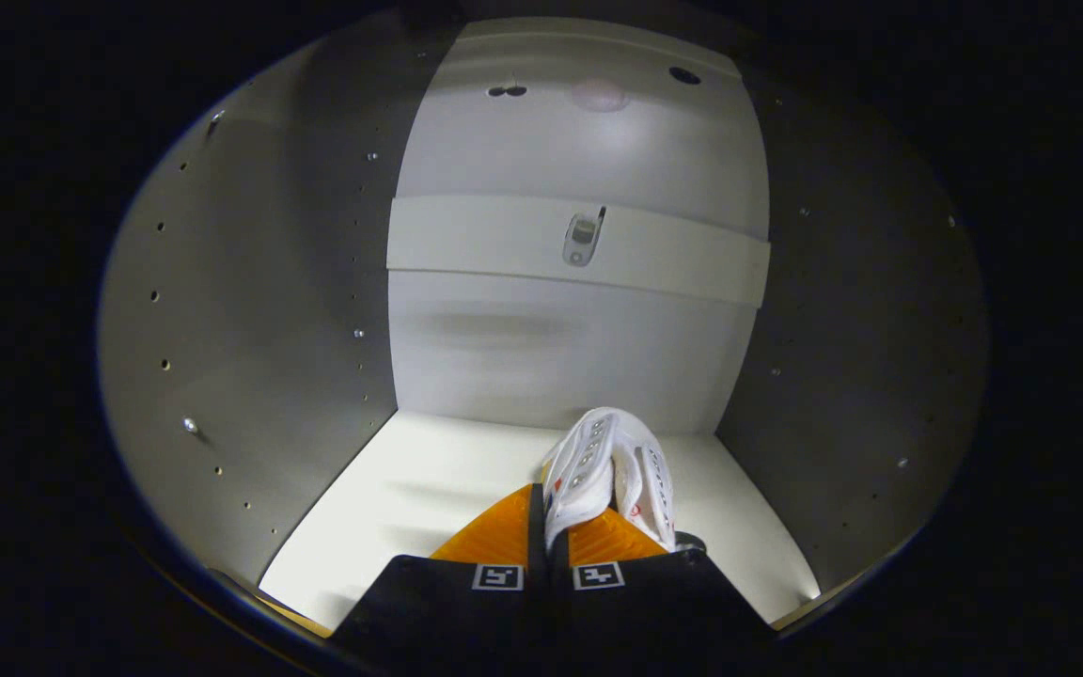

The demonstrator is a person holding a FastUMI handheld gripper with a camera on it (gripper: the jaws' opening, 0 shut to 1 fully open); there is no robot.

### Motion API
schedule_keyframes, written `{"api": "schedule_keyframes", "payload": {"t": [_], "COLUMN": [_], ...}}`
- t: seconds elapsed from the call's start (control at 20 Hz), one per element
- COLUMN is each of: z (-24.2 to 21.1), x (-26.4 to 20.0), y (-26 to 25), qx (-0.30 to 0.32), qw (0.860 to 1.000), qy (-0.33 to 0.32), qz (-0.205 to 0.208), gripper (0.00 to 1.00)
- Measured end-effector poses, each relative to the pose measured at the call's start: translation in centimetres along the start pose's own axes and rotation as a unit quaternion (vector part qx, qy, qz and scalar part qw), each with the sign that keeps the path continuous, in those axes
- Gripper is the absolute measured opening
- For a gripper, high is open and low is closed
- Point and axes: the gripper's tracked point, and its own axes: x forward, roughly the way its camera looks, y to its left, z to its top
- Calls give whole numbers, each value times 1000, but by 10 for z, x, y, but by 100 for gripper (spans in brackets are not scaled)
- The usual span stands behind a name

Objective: Open the shoe cabinet door, grab the shoes and put them into the shoe cabinet, then close the shoe cabinet door.

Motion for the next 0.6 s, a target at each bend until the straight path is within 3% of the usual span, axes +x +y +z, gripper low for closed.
{"api": "schedule_keyframes", "payload": {"t": [0.4,0.6], "z": [-10,-14], "x": [4,-5], "y": [0,2], "qx": [-1,-7], "qw": [1000,1000], "qy": [21,29], "qz": [-5,-6], "gripper": [5,19]}}
